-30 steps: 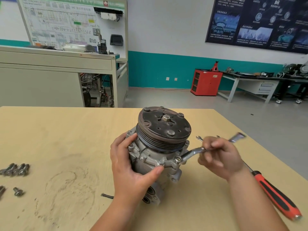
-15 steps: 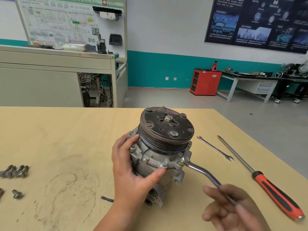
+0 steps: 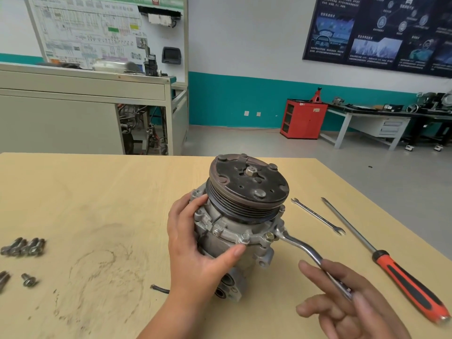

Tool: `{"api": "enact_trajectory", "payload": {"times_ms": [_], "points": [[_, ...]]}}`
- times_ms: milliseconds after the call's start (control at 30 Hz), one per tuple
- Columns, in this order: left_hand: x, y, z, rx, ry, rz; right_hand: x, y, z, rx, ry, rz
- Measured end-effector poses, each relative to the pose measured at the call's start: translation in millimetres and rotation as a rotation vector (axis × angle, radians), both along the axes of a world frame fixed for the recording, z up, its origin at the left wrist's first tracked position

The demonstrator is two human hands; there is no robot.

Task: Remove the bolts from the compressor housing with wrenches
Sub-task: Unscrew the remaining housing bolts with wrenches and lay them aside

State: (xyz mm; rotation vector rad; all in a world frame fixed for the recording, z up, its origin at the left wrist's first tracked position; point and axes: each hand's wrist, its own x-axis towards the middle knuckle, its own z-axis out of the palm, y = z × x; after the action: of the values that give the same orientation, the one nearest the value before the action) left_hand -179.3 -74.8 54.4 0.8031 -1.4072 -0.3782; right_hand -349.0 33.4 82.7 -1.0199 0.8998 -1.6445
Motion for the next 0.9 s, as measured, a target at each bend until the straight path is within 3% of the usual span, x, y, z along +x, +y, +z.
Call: {"api": "enact_trajectory", "payload": {"times_ms": [233, 367, 633, 800, 900], "points": [[0, 0, -1, -0.002, -0.002, -0.003, -6, 0, 1, -0.083, 0.225, -0.042], [-1, -2, -2, -0.021, 0.001, -0.001, -33, -28, 20, -0.009, 0.189, 0.105], [1, -1, -2, -0.013, -0.001, -0.007, -50, -114, 28, 0.098, -0.027, 0.555], [3, -1, -4, -0.024, 0.003, -0.041, -45, -92, 11, -0.048, -0.438, 0.634], [3, 0, -5, -0.023, 0.002, -0.041, -31, -42, 0, -0.07, -0.487, 0.558]]}}
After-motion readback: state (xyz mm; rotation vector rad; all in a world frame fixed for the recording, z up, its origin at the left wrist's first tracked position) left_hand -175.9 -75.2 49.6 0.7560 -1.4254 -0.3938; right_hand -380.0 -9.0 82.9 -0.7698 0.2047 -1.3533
